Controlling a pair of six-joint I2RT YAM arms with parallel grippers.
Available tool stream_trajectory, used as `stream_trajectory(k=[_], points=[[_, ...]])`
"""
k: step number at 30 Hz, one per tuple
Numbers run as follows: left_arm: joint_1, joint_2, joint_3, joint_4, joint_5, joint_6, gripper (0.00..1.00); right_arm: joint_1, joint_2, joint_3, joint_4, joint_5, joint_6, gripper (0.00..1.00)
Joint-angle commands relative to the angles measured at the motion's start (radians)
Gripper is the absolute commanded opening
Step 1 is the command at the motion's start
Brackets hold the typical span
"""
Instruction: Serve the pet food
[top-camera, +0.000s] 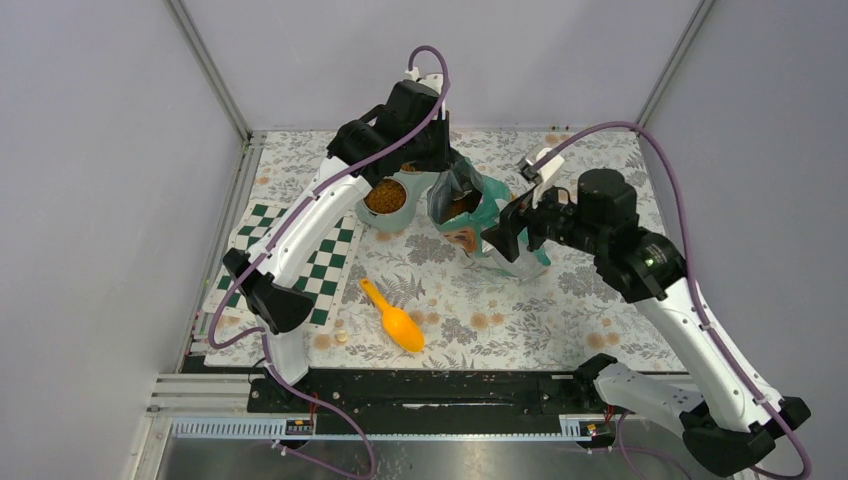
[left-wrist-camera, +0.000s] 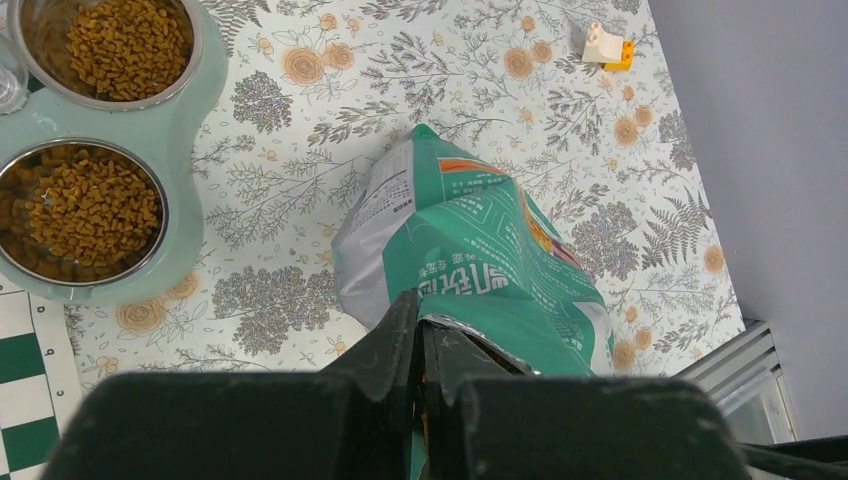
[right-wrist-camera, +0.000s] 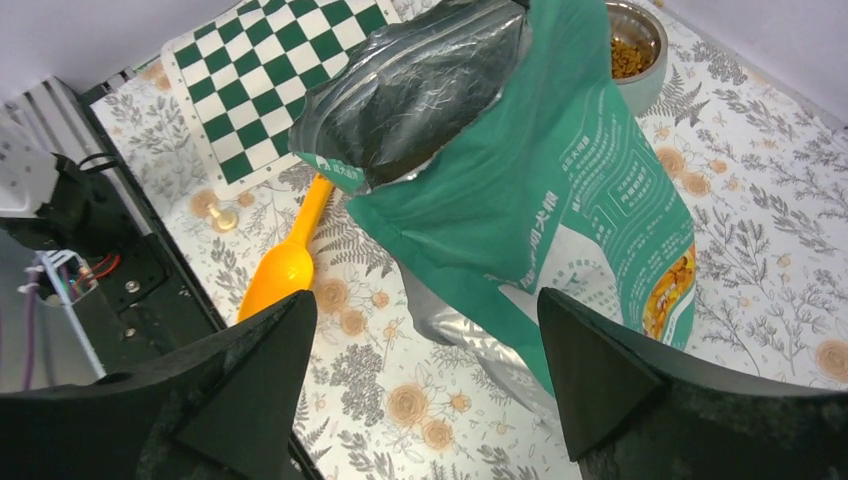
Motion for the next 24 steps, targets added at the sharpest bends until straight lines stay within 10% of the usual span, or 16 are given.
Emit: stream_trajectory(k=[1, 12, 19, 24], points=[[0.017, -0.084, 0.095, 0.124, -0.075, -0.026, 0.0, 0.088, -0.017, -0.052, 0.189, 0.183, -0.02, 0.85], [0.019, -0.09, 0.086, 0.124, -0.096, -0.035, 0.0, 0.223, -0.01, -0.212, 0.432, 0.388, -0.038, 0.68], [0.022, -0.095, 0.075, 0.124, -0.102, -0.04, 0.0, 0.244, 0.05, -0.202, 0.417, 0.53, -0.049, 0.38], [0.024, -0.096, 0.075, 0.124, -0.104, -0.044, 0.0, 0.245, -0.003, -0.233, 0.44, 0.486, -0.04, 0.6]])
